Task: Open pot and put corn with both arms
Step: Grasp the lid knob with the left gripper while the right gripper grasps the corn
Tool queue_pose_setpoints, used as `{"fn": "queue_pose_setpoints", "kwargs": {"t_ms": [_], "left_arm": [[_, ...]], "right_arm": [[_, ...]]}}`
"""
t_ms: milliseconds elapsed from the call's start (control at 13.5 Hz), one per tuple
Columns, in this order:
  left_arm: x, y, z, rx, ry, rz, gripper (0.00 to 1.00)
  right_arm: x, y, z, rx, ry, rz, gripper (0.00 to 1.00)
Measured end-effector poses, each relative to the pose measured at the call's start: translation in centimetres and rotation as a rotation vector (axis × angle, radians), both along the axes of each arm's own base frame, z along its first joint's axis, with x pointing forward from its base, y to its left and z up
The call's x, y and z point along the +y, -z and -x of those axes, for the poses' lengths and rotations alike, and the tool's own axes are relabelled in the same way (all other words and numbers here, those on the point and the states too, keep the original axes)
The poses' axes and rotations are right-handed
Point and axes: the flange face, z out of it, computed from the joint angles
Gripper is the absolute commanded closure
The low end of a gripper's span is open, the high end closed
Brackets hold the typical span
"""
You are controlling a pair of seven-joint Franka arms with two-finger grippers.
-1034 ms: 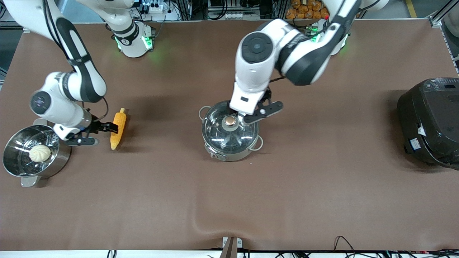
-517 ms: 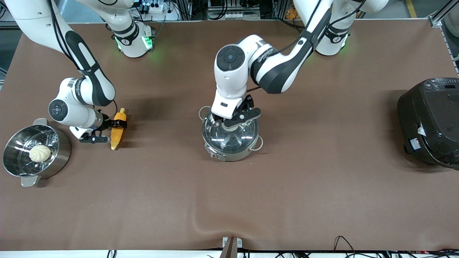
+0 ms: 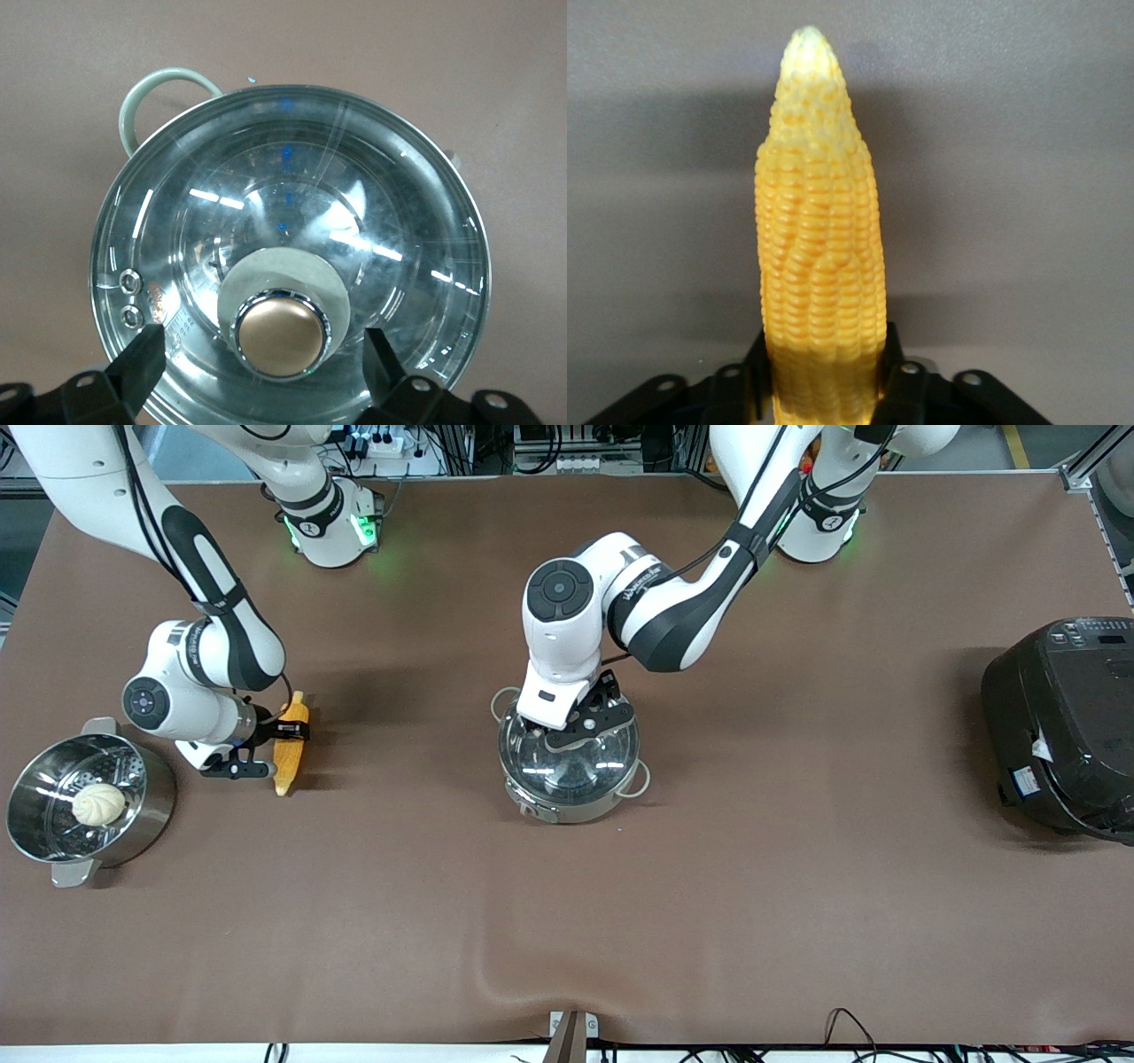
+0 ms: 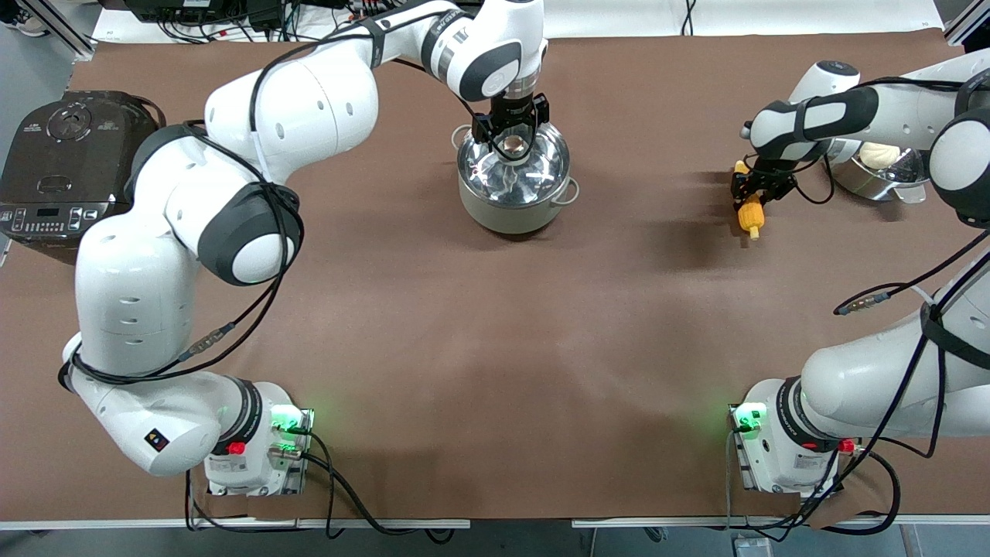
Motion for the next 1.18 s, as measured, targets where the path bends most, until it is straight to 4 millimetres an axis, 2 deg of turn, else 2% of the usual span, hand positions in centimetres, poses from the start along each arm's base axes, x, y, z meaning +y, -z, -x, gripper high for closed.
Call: {"fn": "queue_pose_setpoints", "kwargs": {"t_ms": [148,517,664,886,1034,1107,1181], "left_arm": [[0.0,0.0,-0.1,-0.001,-0.001,0.001,0.08],[0.1,0.2,-0.3,-0.004,-0.005,0.000,0.13],[0.0,0.7,-0.5,-0.009,-0.005,0.007,0.15],[-0.1,1.5,-0.6,-0.010,-0.005,0.009,0.31],[-0.1,1.6,-0.6,-0.010,-0.005,0.009,0.46],[-0.1,1.5,-0.6,-0.010,-0.005,0.009,0.59],[-0.1,1.5,-0.7,-0.013,-0.006,0.012,0.80]], "right_arm": [[-0.1,-2.8,-1.3,0.022,0.000,-0.005,0.86],[0.4,-15.4,-5.9,0.044,0.031,-0.078,0.86],[1.3,-18.7,-7.2,0.033,0.013,-0.085,0.86],[3.8,-19.9,-7.8,0.022,0.015,-0.074,0.86],[6.0,-20.4,-8.1,0.017,0.035,-0.060,0.86],[7.4,-20.9,-8.2,0.015,0.051,-0.051,0.86],[8.7,-21.5,-8.4,0.010,0.066,-0.042,0.86]]}}
